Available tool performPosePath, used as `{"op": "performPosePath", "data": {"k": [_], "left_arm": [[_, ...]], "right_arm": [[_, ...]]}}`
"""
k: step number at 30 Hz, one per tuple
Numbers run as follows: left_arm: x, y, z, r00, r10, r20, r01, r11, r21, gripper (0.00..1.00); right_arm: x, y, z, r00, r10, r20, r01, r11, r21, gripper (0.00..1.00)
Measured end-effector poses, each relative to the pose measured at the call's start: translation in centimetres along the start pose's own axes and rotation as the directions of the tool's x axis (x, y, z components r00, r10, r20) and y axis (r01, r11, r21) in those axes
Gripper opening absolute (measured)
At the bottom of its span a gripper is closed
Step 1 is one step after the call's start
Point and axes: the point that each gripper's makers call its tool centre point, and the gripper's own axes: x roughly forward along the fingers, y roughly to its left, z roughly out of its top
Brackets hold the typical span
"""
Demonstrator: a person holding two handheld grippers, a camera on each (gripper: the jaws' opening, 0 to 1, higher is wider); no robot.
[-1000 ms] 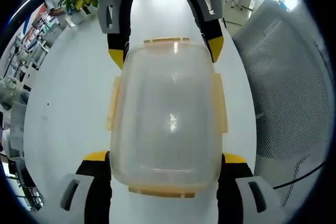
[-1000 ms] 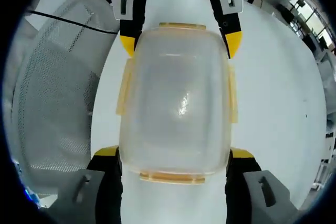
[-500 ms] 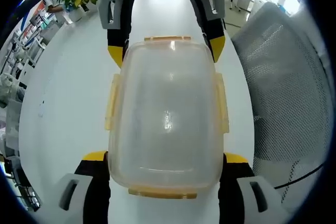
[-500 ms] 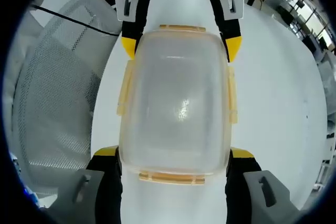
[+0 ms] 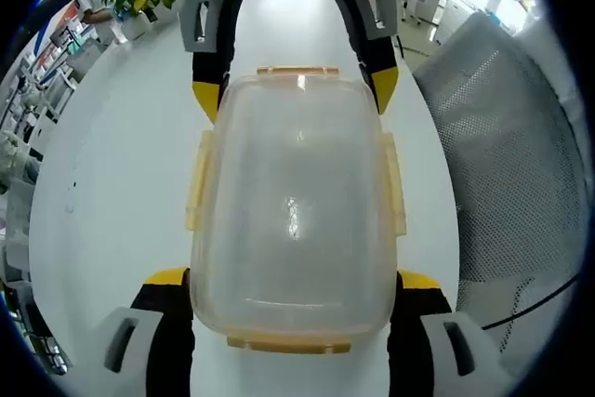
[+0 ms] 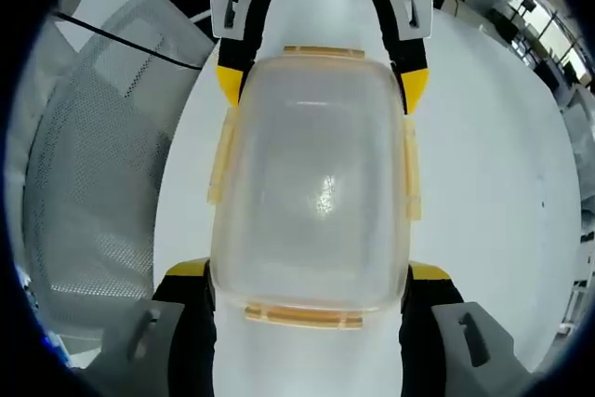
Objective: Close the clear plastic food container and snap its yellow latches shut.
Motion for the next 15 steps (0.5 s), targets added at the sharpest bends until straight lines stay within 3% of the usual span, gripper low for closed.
{"op": "performPosePath", "data": {"k": [15], "left_arm": [[0.2,4.1,-0.2,1.0,-0.005,-0.002,0.005,1.0,0.008,0.84]], "right_arm": [[-0.1,-4.0,0.2,1.0,-0.003,0.021,0.003,1.0,0.013,0.79]]}}
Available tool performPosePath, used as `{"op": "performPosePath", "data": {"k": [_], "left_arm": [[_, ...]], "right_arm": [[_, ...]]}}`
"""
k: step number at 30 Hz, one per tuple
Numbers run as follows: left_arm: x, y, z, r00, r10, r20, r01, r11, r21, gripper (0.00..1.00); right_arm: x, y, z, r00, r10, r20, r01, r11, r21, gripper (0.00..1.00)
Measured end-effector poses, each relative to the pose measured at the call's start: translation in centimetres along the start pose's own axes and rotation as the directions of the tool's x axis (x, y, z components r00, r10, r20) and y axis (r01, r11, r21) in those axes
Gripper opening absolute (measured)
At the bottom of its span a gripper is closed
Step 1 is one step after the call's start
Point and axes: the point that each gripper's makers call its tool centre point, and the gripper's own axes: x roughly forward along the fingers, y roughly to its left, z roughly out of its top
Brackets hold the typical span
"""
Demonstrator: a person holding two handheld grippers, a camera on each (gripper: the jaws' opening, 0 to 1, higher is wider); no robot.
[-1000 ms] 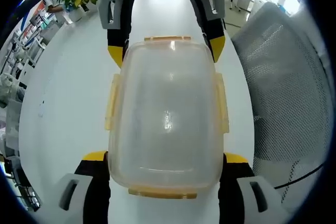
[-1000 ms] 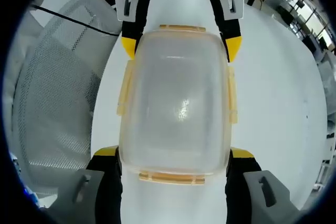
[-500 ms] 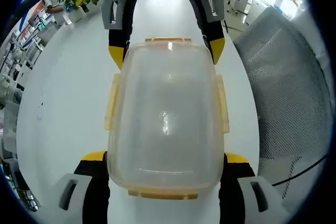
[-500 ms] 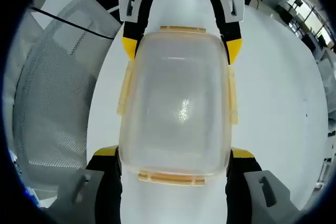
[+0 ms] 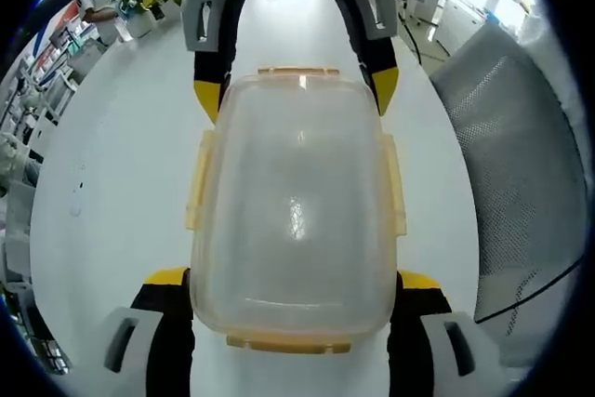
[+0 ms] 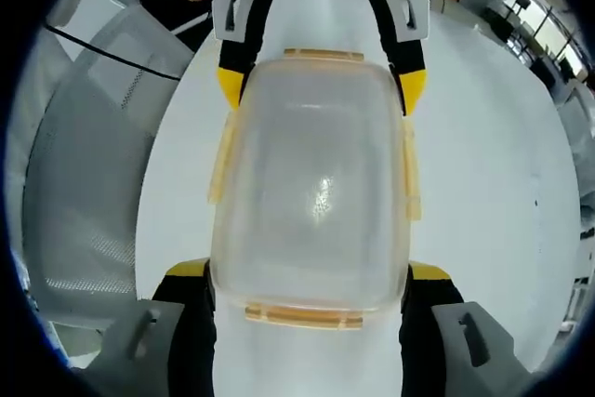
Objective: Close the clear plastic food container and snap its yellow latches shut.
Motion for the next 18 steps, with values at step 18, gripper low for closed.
{"op": "performPosePath", "data": {"k": [18], "left_arm": [[0.2,3.3,-0.1,1.0,-0.004,-0.003,0.004,1.0,0.002,0.84]], "right_arm": [[0.0,-3.1,-0.2,1.0,0.021,0.004,-0.021,0.999,0.037,0.8]]}}
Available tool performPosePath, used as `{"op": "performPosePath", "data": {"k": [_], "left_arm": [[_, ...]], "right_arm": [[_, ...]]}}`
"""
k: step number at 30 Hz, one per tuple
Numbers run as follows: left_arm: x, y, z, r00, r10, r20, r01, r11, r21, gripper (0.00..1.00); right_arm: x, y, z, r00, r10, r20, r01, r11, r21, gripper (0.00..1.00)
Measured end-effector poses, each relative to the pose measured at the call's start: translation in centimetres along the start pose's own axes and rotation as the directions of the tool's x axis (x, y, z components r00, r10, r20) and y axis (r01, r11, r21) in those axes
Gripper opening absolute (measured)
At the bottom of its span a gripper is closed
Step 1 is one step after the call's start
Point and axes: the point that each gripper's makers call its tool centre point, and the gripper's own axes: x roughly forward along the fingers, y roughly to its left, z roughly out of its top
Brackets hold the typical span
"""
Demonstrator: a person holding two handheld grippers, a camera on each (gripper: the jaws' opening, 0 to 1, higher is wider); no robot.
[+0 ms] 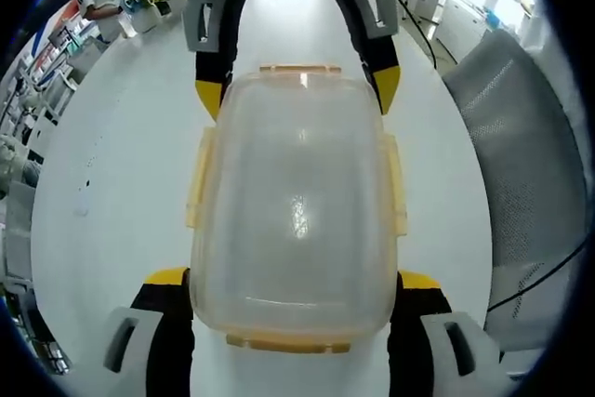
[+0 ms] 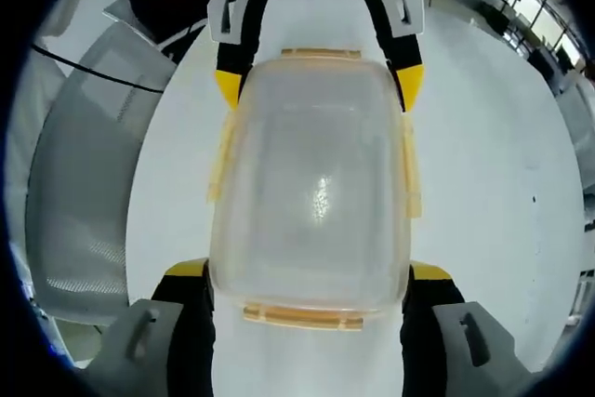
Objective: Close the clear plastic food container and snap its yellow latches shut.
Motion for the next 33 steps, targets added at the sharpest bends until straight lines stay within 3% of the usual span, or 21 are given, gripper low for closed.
{"op": "performPosePath", "data": {"k": [17,21,24,27,30,33], "left_arm": [[0.0,0.0,0.0,1.0,0.004,0.013,-0.004,1.0,-0.006,0.84],[-0.2,0.1,-0.1,1.0,0.007,0.023,-0.006,1.0,-0.022,0.83],[-0.8,0.1,0.1,0.999,0.001,0.051,0.0,0.999,-0.032,0.81],[-1.4,0.4,0.1,0.998,0.033,0.062,-0.031,0.999,-0.036,0.8],[-2.2,1.0,0.4,0.992,0.082,0.093,-0.078,0.996,-0.045,0.83],[-3.2,1.9,0.9,0.972,0.173,0.157,-0.163,0.984,-0.074,0.9]], "right_arm": [[0.1,-0.1,-0.1,1.0,0.006,-0.006,-0.006,1.0,0.027,0.81],[0.0,-0.4,-0.1,1.0,-0.006,-0.001,0.006,1.0,0.025,0.81],[-0.3,-0.8,-0.1,0.999,-0.049,-0.013,0.049,0.999,0.009,0.87],[-0.7,-1.0,0.5,0.998,-0.065,0.014,0.065,0.998,0.016,0.94],[-1.2,-0.8,0.9,0.997,-0.066,0.028,0.065,0.998,0.024,0.92],[-1.9,-0.7,1.0,0.995,-0.089,0.038,0.088,0.996,0.021,0.93]]}}
